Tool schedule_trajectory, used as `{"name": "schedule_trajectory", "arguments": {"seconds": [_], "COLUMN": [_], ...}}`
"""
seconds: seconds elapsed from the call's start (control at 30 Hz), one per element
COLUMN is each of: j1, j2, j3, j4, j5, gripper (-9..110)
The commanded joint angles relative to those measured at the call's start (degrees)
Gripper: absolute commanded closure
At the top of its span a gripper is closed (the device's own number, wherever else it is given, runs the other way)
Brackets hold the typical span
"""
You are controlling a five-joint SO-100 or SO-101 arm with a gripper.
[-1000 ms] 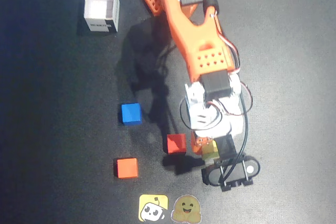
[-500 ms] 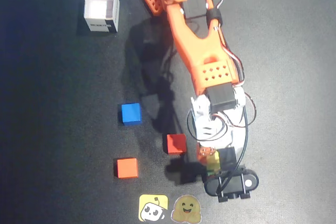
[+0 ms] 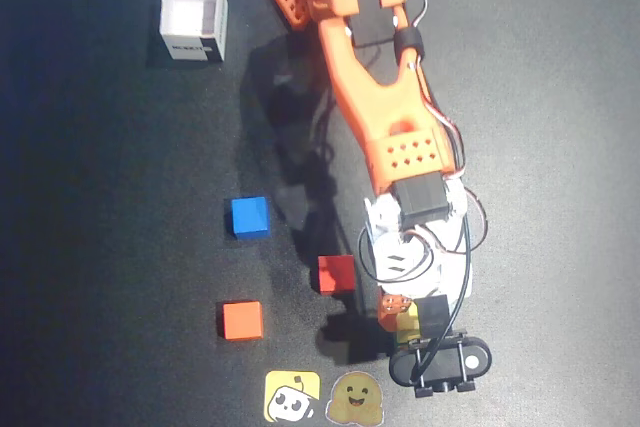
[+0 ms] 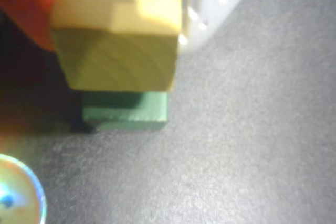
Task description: Put the yellow cube on top of the green cube.
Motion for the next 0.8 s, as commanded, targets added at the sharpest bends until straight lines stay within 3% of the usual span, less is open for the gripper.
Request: {"name": "schedule_trajectory", "arguments": {"seconds": [0.0,0.77], "j1": [0.70,0.79], "j2": [0.44,-1.67], "j3": [-2.90,-4.22], "j4": [-1.23,-3.69], "j5": [0.62,0.53], "gripper": [96,96]}}
